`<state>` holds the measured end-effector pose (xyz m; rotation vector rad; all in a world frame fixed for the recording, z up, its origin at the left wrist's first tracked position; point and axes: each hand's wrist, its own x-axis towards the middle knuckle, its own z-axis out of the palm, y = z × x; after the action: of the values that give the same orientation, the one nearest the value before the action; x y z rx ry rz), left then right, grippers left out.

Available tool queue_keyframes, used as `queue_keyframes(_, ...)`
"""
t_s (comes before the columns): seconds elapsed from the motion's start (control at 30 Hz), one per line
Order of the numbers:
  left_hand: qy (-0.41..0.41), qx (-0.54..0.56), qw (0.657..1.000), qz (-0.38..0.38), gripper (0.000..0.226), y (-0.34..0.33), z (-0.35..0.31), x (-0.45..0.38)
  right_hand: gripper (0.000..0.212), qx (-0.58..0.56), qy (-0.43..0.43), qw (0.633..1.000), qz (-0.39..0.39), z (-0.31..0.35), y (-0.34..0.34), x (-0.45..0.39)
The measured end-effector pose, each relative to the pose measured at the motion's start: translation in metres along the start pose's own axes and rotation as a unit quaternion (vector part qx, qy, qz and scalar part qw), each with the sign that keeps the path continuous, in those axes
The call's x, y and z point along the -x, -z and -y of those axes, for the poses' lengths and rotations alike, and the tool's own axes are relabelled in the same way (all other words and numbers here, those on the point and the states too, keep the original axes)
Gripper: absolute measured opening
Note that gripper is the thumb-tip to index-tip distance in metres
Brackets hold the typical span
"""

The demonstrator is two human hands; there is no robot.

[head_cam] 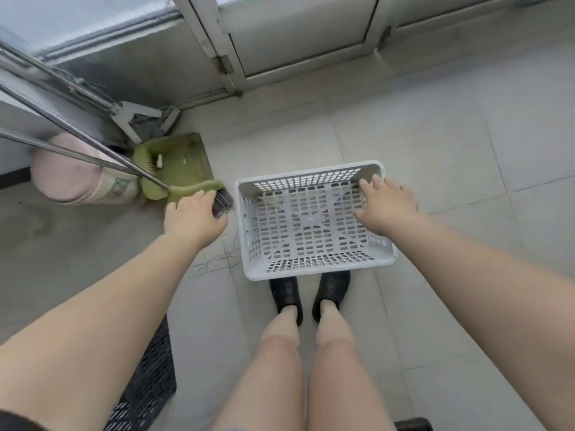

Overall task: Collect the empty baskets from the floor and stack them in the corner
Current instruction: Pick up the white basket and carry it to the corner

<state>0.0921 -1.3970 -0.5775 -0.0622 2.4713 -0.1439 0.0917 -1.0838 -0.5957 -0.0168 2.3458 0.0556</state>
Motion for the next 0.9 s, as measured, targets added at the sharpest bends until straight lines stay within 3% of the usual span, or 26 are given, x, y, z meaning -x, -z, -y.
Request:
queue_keyframes(0.13,0.004,0.008,0.999,0.051,0.062,-0.068,-0.015,-0.044,0.071,-0.028,-0.006,0.999,0.035,0.002,-0.069,-0.046)
queue_keyframes(0.33,0.030,0.015,0.998,0.060,0.066,-0.163,-0.035,-0.112,0.071,0.013,-0.004,0.998,0.066,-0.008,-0.166,-0.117)
queue_keyframes(0.47,0.049,0.026,0.996,0.068,0.071,-0.220,-0.046,-0.153,0.074,0.022,-0.025,0.998,0.053,-0.019,-0.208,-0.163)
queue_keyframes(0.6,0.121,0.122,0.984,0.037,0.079,-0.263,-0.046,-0.180,0.084,-0.013,-0.108,0.994,0.012,-0.034,-0.239,-0.205)
queue_keyframes(0.7,0.196,0.253,0.947,0.018,0.086,-0.291,-0.050,-0.197,0.096,-0.118,-0.218,0.968,-0.023,-0.047,-0.256,-0.230)
queue_keyframes(0.77,0.253,0.351,0.902,-0.001,0.083,-0.306,-0.052,-0.206,0.097,-0.186,-0.261,0.946,-0.045,-0.051,-0.262,-0.240)
queue_keyframes(0.9,0.316,0.458,0.830,-0.042,0.037,-0.319,-0.049,-0.216,0.078,-0.303,-0.319,0.894,-0.085,-0.065,-0.262,-0.256)
